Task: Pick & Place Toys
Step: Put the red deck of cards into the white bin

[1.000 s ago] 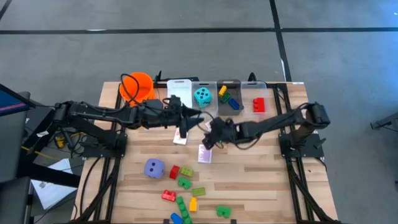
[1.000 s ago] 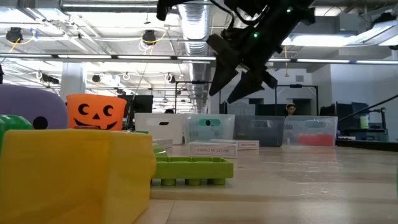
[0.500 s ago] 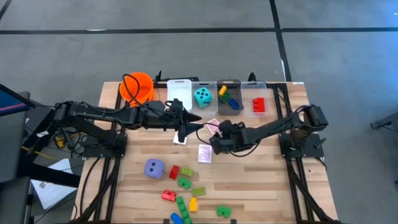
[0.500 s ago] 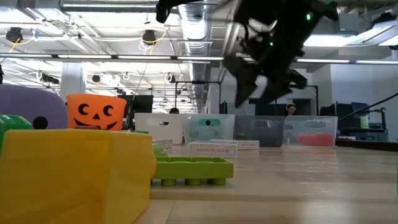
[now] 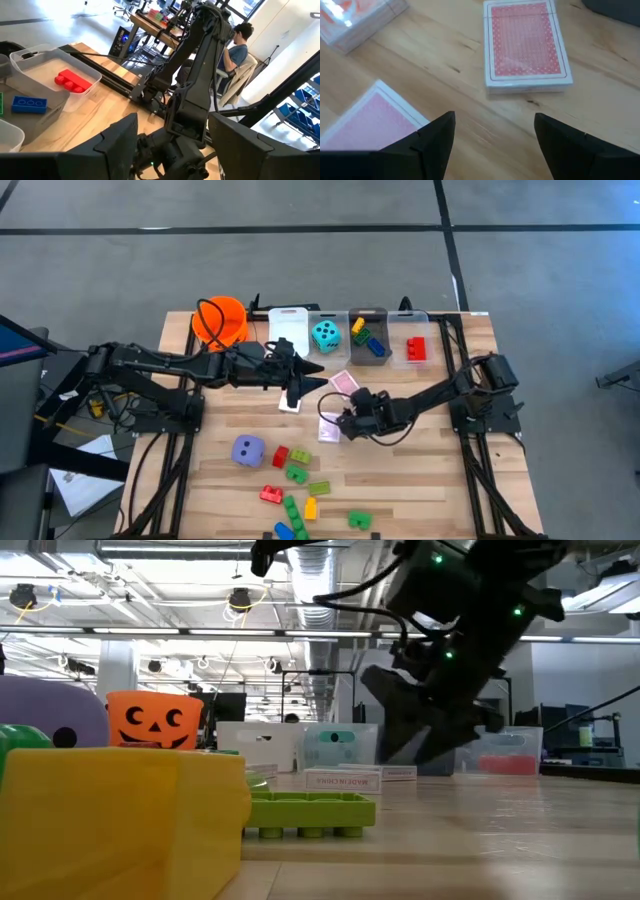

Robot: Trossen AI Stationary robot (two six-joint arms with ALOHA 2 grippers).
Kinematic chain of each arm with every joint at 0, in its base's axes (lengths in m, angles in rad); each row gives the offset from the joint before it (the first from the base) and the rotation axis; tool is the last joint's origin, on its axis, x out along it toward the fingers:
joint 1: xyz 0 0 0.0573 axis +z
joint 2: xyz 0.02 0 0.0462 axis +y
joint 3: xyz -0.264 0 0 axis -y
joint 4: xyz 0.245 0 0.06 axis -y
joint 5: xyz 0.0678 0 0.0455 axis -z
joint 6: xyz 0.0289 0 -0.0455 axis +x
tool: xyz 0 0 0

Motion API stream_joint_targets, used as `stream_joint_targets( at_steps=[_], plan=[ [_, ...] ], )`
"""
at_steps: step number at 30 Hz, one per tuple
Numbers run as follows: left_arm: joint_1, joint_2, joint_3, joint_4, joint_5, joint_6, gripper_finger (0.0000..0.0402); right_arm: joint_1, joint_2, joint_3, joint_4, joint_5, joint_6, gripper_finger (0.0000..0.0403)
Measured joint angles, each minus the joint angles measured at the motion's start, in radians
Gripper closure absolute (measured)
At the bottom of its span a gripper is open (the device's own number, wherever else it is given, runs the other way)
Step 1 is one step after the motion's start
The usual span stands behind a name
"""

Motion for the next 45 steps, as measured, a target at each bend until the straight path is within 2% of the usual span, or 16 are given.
stream_joint_targets(
  at_steps=[3, 7, 9, 15, 18, 23, 29, 35, 45],
  plan=[
    [0.000, 0.000, 0.000, 0.002, 0.000, 0.000, 0.0164, 0.019, -0.004, -0.028, -0.047, 0.029, -0.027, 0.0137],
    [0.000, 0.000, 0.000, 0.002, 0.000, 0.000, 0.0164, 0.063, -0.007, -0.101, 0.022, 0.103, 0.000, 0.0137],
    [0.000, 0.000, 0.000, 0.005, 0.000, -0.001, 0.0164, 0.085, -0.008, -0.168, 0.142, 0.098, 0.023, 0.0137],
    [0.000, 0.000, 0.000, 0.006, -0.025, -0.051, 0.0164, 0.180, -0.024, -0.402, 0.693, 0.146, 0.021, 0.0137],
    [0.000, 0.000, 0.000, 0.006, -0.032, -0.053, 0.0164, 0.201, -0.023, -0.457, 0.818, 0.148, -0.037, 0.0137],
    [0.000, 0.000, 0.000, 0.006, -0.035, -0.078, 0.0164, 0.197, -0.022, -0.466, 0.829, 0.150, -0.113, 0.0137],
    [0.000, 0.000, 0.000, 0.006, -0.035, -0.079, 0.0164, 0.203, -0.024, -0.465, 0.830, 0.131, 0.008, 0.0137],
    [0.000, 0.000, 0.000, 0.006, -0.035, -0.079, 0.0164, 0.205, -0.022, -0.464, 0.830, 0.124, -0.105, 0.0137],
    [-0.002, 0.000, 0.000, 0.005, -0.034, -0.079, 0.0164, 0.140, -0.023, -0.462, 0.840, 0.092, -0.096, 0.0132]
  ],
)
